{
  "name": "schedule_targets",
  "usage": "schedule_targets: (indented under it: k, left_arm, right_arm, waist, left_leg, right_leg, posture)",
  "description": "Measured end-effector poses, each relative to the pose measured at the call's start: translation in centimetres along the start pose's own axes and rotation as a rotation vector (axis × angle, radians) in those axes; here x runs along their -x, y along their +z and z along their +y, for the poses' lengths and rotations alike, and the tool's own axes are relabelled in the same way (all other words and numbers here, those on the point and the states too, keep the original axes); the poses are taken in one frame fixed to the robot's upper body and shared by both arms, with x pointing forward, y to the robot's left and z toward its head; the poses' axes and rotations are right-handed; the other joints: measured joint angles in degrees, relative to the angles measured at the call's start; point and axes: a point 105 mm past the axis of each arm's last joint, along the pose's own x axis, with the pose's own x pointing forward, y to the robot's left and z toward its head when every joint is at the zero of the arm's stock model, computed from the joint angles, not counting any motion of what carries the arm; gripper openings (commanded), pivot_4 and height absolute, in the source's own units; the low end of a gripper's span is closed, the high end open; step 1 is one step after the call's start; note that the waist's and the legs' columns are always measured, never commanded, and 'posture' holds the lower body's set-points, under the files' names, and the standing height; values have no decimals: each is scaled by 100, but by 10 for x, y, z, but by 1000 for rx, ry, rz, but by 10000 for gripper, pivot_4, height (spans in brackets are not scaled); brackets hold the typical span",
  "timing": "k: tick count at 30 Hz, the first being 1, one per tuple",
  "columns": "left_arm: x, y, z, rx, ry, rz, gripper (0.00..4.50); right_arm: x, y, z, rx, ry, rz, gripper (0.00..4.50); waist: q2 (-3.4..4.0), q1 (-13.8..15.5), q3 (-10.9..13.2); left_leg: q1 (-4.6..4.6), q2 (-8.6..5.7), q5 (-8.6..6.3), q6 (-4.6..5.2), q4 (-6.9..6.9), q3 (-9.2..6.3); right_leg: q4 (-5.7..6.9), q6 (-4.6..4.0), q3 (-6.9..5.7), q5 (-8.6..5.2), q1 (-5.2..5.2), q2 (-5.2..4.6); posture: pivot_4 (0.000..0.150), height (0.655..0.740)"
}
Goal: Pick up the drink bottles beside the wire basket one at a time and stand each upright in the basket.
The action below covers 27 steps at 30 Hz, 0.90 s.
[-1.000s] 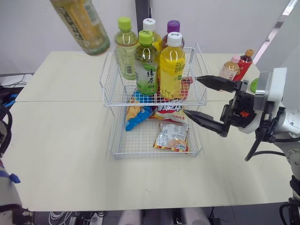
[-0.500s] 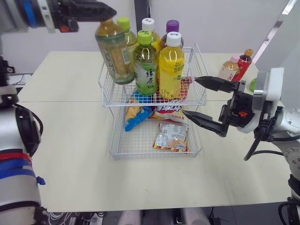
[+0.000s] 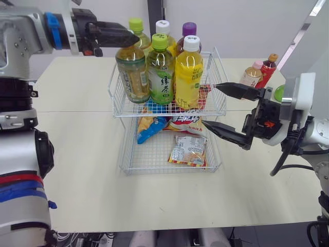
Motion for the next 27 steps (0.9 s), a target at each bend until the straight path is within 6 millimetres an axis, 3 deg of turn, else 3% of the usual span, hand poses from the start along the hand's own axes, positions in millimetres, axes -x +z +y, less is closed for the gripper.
schedule_targets:
  k: [1,2,10,20,27]
  left_arm:
    - [0,0,0,-1,-1,0,13285]
    - [0,0,-1,-2,-5,1,20324]
    - [9,-1,-3,-8,-29,9,43346]
    - [35,24,-4,-12,21,-52,44480]
    - [57,27,1,-57,114,-53,44480]
  right_arm:
    - [0,0,0,1,1,0,45000]
    - [0,0,1,1,3,0,45000]
    - [0,2,3,1,14,-1,45000]
    - [0,2,3,2,18,0,45000]
    - [1,2,3,10,26,14,45000]
  waist:
    - [0,0,0]
    - [0,0,0]
    - [0,-4,0]
    - [0,-3,0]
    - [3,-3,-2]
  left_leg:
    - [0,0,0,0,0,0]
    - [0,-1,0,0,0,0]
    - [1,1,0,0,-1,1]
    - [1,1,0,0,-1,-1]
    - [3,1,0,0,-1,3]
  right_leg:
    - [0,0,0,0,0,0]
    - [0,0,0,0,0,0]
    - [0,0,-1,0,-1,1]
    - [0,1,-2,-1,0,1]
    - [-1,1,2,-1,0,1]
  posture:
    - [1500,7400]
    - [1500,7400]
    - [1500,7400]
    - [1500,7400]
    - [1500,7400]
